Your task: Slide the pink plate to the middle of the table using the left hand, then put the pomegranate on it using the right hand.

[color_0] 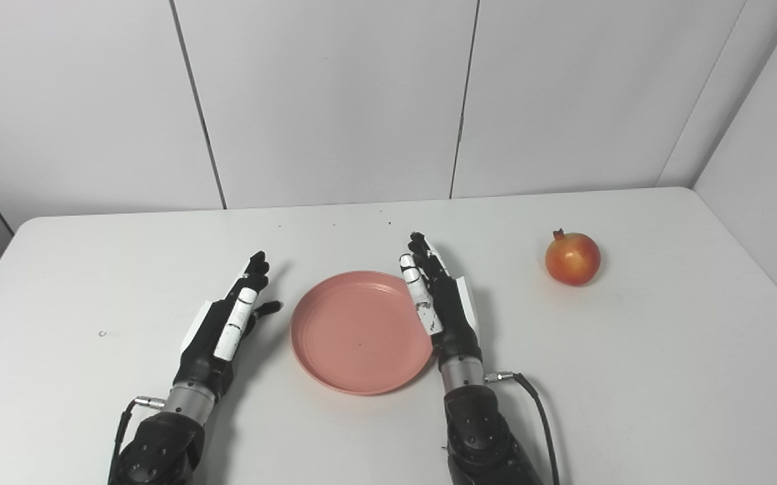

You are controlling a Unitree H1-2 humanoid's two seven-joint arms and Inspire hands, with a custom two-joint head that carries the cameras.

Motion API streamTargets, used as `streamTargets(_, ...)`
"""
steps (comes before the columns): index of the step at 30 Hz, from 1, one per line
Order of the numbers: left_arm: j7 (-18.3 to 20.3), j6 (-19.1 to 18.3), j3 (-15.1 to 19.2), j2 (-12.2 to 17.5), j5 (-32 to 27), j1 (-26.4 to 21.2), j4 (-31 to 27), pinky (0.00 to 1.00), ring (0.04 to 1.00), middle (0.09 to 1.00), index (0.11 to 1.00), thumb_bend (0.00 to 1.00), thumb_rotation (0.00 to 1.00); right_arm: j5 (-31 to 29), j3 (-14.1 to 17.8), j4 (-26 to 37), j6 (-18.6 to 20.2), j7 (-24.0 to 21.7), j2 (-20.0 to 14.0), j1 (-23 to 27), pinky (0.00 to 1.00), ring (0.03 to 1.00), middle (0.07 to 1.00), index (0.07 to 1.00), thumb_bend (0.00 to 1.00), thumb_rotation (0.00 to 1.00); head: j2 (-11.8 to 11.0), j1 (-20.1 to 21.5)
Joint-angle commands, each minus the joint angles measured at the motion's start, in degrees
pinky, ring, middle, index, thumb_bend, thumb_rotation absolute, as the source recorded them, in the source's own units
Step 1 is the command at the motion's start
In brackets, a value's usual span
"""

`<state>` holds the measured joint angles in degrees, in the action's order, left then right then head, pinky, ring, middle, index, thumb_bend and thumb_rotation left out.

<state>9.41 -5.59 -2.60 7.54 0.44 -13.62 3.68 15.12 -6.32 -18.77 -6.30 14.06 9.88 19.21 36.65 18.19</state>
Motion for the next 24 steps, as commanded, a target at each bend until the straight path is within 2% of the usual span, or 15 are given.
streamTargets(1, -0.8, 2.82, -0.17, 0.56, 1.36, -1.14, -1.8, 1.0, 1.0, 1.0, 1.0, 0.67, 1.0, 0.06, -0.35, -0.65, -1.36, 0.38, 0.41, -0.92, 0.85, 0.896, 0.896, 0.897, 0.58, 1.0, -0.09, -0.11)
streamTargets(7, -0.83, 4.15, -0.23, 0.35, 2.14, -0.85, -1.88, 1.0, 1.0, 1.0, 1.0, 0.67, 1.0, 0.39, -0.52, -0.53, -1.41, 0.43, 0.3, -1.0, 0.84, 0.896, 0.898, 0.901, 0.57, 1.0, -0.06, -0.14)
streamTargets(13, 0.2, 6.65, 0.34, 0.01, -0.54, -0.66, -1.67, 1.0, 1.0, 1.0, 1.0, 0.7, 1.0, 0.61, -0.57, -0.47, -1.28, 0.36, 0.23, -1.0, 0.85, 0.899, 0.899, 0.898, 0.57, 1.0, 0.09, -0.24)
streamTargets(24, 3.21, 8.0, 0.98, -0.71, -7.19, -0.85, -1.1, 1.0, 1.0, 1.0, 1.0, 0.7, 1.0, 0.69, -0.46, -0.57, -1.5, 0.46, 0.11, -0.91, 0.85, 0.897, 0.898, 0.9, 0.57, 1.0, -0.08, -0.28)
